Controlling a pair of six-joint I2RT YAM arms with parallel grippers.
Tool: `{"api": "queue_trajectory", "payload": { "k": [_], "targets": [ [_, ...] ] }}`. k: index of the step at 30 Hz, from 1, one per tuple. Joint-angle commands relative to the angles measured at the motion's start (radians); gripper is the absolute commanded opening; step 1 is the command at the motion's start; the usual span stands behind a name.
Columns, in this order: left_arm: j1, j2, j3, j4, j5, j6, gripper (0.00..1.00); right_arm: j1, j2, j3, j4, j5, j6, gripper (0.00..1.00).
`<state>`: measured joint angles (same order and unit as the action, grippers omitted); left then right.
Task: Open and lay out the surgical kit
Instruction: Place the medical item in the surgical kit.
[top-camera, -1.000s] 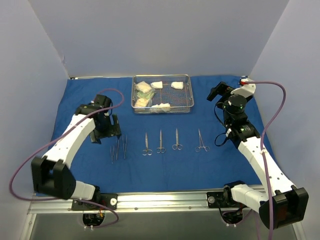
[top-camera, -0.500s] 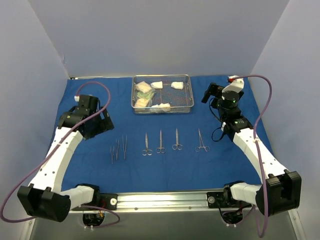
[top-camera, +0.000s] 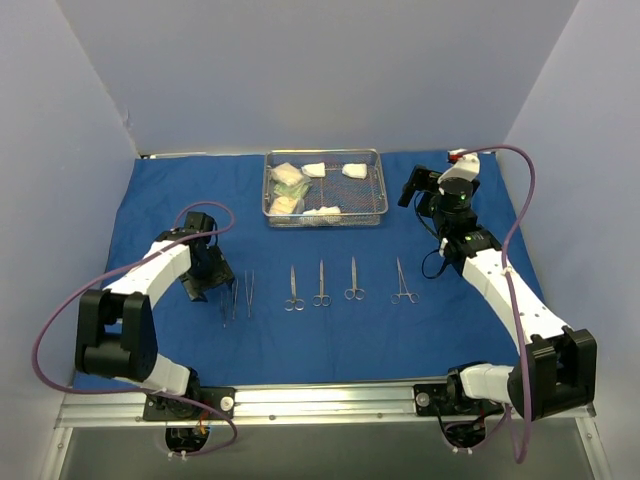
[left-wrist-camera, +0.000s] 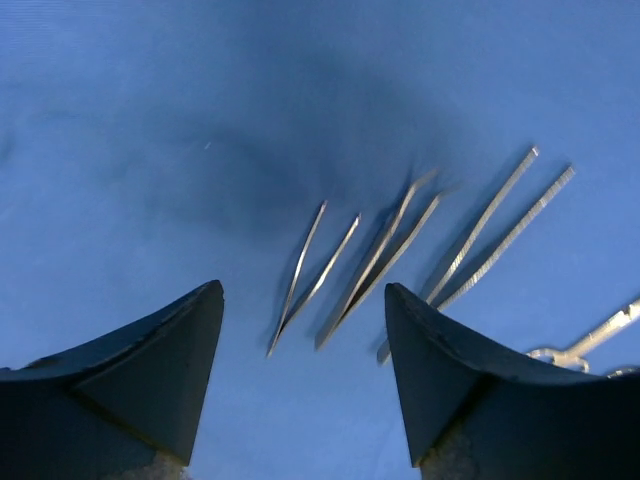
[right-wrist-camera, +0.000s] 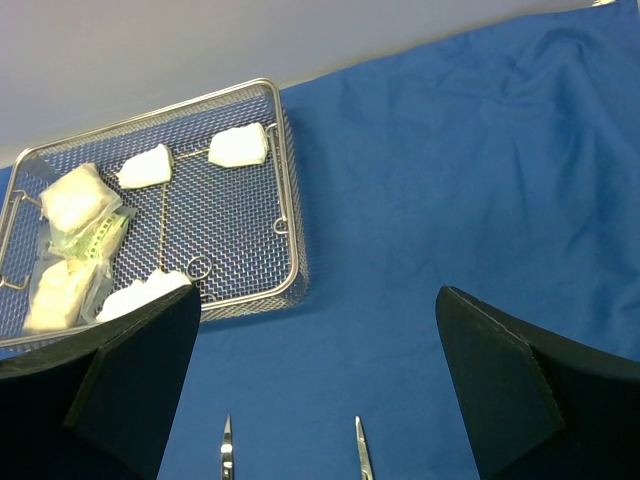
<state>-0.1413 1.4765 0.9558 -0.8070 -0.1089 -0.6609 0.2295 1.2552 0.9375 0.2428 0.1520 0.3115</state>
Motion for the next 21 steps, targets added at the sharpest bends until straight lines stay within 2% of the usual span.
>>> {"api": "queue_trajectory", "payload": {
  "k": [1, 3, 6, 21],
  "targets": [
    [0.005, 0.037, -0.008, 0.098, 0.018, -0.011, 0.72, -0.004, 0.009, 0.047, -0.006, -0.008, -0.018, 1.0],
    [0.005, 0.054, -0.009, 0.095, 0.012, -0.013, 0.66, -0.004, 0.01, 0.052, -0.011, -0.006, -0.018, 1.0],
    [0.005, 0.048, -0.02, 0.1, 0.009, -0.02, 0.62, -0.004, 0.015, 0.052, -0.01, -0.005, -0.023, 1.0],
    [0.005, 0.091, -0.071, 0.101, -0.029, -0.046, 0.47, -0.004, 0.05, 0.061, -0.019, -0.014, -0.032, 1.0]
  ]
}}
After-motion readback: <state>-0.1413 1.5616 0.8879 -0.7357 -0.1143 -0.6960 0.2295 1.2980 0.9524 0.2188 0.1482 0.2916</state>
